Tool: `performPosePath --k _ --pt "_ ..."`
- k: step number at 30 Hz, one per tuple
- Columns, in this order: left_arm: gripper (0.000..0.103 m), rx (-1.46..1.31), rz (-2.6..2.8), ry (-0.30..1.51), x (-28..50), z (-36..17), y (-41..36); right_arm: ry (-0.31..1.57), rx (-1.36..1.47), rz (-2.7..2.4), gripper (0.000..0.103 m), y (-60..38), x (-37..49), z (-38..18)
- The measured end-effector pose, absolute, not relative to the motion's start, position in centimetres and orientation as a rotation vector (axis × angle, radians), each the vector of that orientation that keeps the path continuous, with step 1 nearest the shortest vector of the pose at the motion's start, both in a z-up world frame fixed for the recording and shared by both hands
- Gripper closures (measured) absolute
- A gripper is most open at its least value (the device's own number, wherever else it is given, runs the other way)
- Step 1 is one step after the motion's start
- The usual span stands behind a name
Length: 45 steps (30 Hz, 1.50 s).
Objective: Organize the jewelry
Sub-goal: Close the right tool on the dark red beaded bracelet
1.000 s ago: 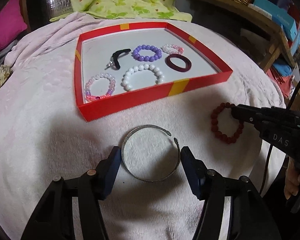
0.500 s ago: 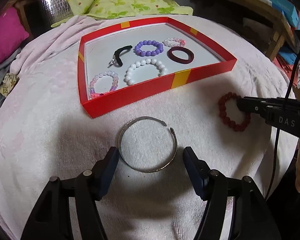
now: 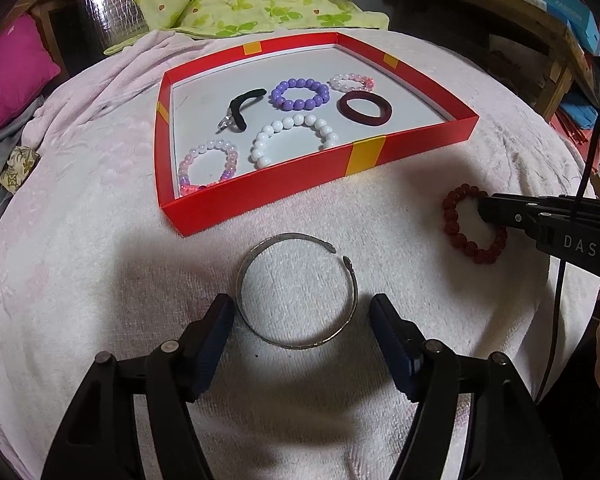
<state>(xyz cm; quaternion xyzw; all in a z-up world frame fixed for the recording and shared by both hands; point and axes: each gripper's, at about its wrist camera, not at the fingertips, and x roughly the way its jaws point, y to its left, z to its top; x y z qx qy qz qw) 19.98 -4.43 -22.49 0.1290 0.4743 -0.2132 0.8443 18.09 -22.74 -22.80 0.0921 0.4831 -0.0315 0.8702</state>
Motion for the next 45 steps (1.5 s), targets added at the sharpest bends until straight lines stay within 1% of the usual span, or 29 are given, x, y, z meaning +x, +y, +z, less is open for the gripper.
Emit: performPosePath --k 8,20,31,36,38,41,42,43,44,45 --pt "0.024 0.274 -0.455 0.991 20.0 -22.7 -4.6 1.009 0.204 -0.064 0.088 -23.1 18.0 -22.7" --pt "0.023 0.276 -0.454 0.996 20.0 -22.6 -4.6 1.007 0.201 -0.065 0.086 -22.9 18.0 -22.7" --pt "0.023 0.245 -0.425 1.006 20.4 -22.1 -2.5 1.005 0.199 -0.037 0.073 -22.3 18.4 -22.8" --pt "0.023 0.258 -0.435 1.008 20.1 -22.4 -2.7 1.005 0.191 -0.023 0.062 -21.9 18.5 -22.8" --pt "0.023 0.253 -0.438 1.008 20.2 -22.5 -2.8 1.003 0.168 -0.027 0.062 -21.5 18.5 -22.9" --pt "0.023 0.239 -0.44 1.009 20.3 -22.5 -2.9 1.001 0.121 -0.032 0.062 -20.9 18.5 -22.9" --pt "0.023 0.235 -0.446 1.008 20.2 -22.5 -3.1 0.999 0.112 -0.032 0.066 -20.8 18.5 -22.9" --pt "0.026 0.232 -0.453 1.008 20.3 -22.5 -3.2 0.997 0.099 -0.038 0.069 -20.7 18.5 -22.9" --pt "0.03 0.232 -0.455 1.006 20.5 -22.5 -3.3 0.992 0.073 -0.055 0.079 -20.6 18.5 -22.9" --pt "0.034 0.234 -0.454 1.001 20.4 -22.5 -3.4 0.99 0.063 -0.066 0.087 -20.7 18.4 -22.9"
